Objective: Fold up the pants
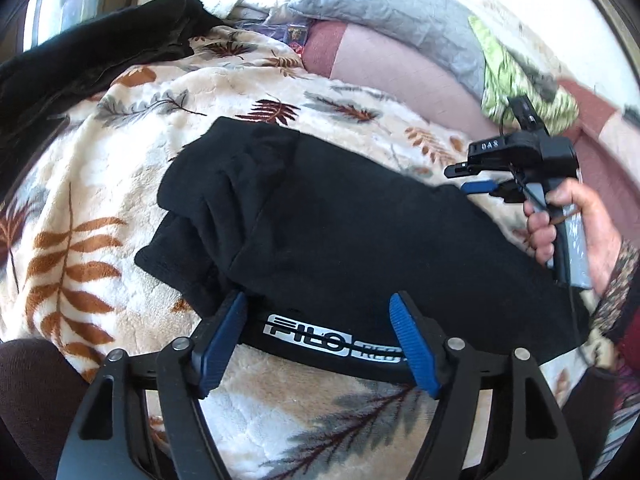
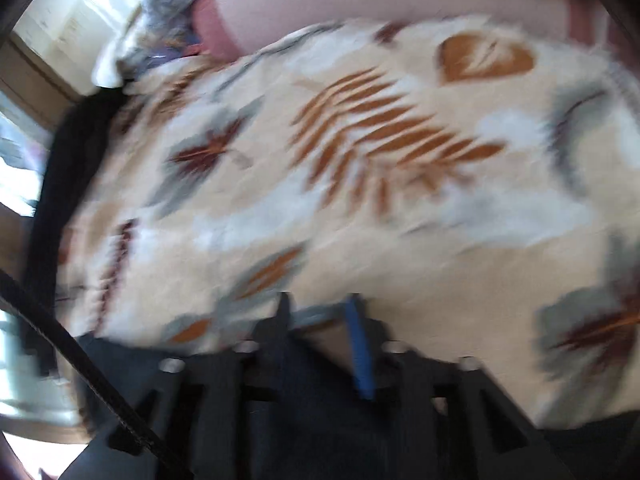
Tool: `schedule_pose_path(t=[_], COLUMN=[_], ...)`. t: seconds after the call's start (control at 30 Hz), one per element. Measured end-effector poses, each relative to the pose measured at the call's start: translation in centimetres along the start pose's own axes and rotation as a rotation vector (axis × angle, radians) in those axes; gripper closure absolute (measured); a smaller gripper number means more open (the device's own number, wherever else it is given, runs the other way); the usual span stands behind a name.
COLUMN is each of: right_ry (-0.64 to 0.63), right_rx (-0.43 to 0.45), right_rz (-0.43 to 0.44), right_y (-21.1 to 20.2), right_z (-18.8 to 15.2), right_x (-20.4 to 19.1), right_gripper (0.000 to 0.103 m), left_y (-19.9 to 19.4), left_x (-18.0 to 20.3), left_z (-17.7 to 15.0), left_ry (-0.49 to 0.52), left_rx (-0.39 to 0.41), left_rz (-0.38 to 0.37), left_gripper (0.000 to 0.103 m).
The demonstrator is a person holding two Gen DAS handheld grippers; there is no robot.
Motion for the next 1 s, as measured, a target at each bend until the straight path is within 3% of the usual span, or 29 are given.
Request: schedule_pose_path(t=[0.13, 0.27, 0.37, 0.47, 0.6, 0.7, 0.77, 0.83, 1.0], right_ry=[-0.022, -0.096, -0.159, -0.256, -0.465, -0.673, -0.824, -0.784, -0.623], right_rx=[0.034, -0.014, -0.085, -0.132, -0.137, -0.069, -0.037, -0.043, -0.097], right_rz=[0.099, 0.264, 0.404, 0.482, 0.502, 0.397, 0.291, 0.311, 0.432], right_y=[-3.0, -4.8, -5.1, -5.1, -5.6, -5.9, -4.9, -5.1, -6.9], right_z=[0.1, -1.3, -3.9, -7.2, -12.4, -15.6, -17.2, -17.0, -15.8], right_x=[-2.7, -9.1, -14.7, -19.6, -24.7, -26.5, -27.4, -27.0, -26.3], right_gripper=[0.060, 0.060, 0.060, 0.060, 0.058, 0.056, 0.082, 0.090, 0.091], left_y=[-2.9, -6.4, -8.5, -10.9, -12.4, -12.0, -11.6, -11.5, -11.7], left_x=[-2.7, -7.4, -9.7, -11.9, -13.3, -13.8, -14.1, -14.1, -13.7], left_z=[1.8, 4.3, 5.4, 5.9, 5.6, 5.4, 5.1, 5.0, 5.1], left_ry=[-0.135, -0.296, -0.335, -0.349, -0.351, -0.360, -0.390, -0.394, -0.382], left_rx=[0.102, 0.176, 0.201, 0.233, 0.255, 0.243, 0.221, 0.213, 0.224], left_rz=[0.041, 0.158, 0.223, 0.278, 0.313, 0.314, 0.290, 0.276, 0.270], left_gripper=[0.030, 0.029, 0.029, 0.026, 0.025, 0.025, 0.025, 0.025, 0.025])
Point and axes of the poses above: each gripper's, at about its wrist camera, not at the fingertips, and y roughly the way its jaws point, x to its right, z to its top, the point moved 3 cm from there along y, roughly the way its jaws point, and after that the axes turned 13 degrees about x, right-handed, at the moved point
